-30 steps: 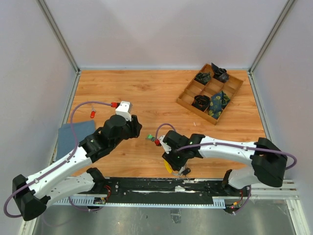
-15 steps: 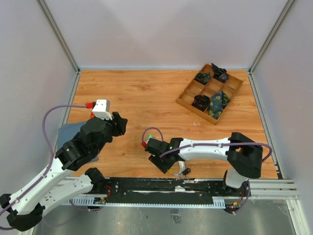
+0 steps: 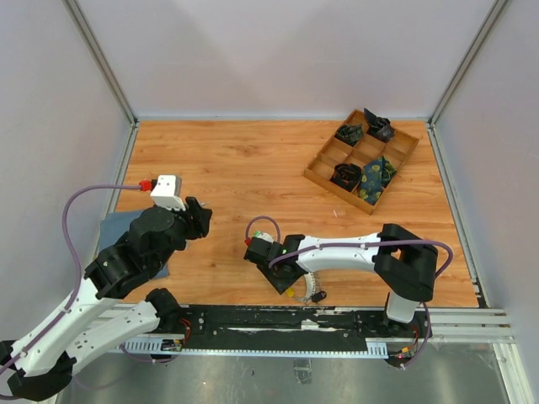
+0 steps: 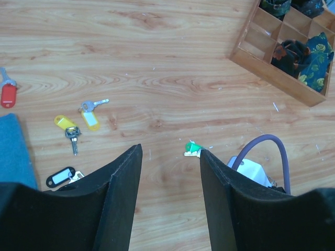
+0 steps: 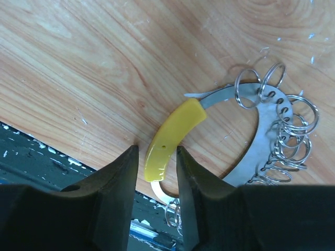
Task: Put the keys on the keyring
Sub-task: Move the keyring to the center of the board.
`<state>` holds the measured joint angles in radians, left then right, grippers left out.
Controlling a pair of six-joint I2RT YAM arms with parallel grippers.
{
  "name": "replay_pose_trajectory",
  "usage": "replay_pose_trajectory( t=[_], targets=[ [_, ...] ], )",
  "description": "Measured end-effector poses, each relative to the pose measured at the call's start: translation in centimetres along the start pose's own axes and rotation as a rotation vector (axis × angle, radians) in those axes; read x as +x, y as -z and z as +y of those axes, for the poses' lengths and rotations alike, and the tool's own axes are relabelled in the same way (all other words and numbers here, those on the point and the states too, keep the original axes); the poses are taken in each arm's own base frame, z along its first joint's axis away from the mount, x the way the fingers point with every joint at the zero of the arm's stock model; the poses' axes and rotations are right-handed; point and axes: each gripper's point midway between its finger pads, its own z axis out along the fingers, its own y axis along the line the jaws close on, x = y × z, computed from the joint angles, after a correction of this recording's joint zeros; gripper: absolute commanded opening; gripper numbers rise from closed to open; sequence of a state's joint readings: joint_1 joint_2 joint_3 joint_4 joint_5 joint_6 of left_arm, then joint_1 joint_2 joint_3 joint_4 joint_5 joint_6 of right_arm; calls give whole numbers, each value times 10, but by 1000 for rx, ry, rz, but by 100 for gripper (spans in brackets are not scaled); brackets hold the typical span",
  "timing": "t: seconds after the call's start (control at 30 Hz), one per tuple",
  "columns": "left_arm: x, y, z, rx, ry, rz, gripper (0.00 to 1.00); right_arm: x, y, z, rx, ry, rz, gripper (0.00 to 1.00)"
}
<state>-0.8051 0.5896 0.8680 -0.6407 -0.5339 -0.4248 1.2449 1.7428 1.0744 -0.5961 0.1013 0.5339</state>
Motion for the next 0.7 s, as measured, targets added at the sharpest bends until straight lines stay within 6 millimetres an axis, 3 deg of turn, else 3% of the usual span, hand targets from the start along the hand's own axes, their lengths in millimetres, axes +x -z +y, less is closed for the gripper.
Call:
replay_pose_trajectory(
  t=[0.2, 0.43, 0.7],
  targets=[
    [2, -3, -1, -9, -14, 16, 54, -3, -1, -6, -6, -37, 7, 21],
    [8, -13, -4, -26, -50, 51, 54, -18, -6, -32, 0, -87, 9, 19],
    [15, -24, -11, -27, -70, 88, 54, -86, -18, -65, -49, -178, -87, 34]
  ],
)
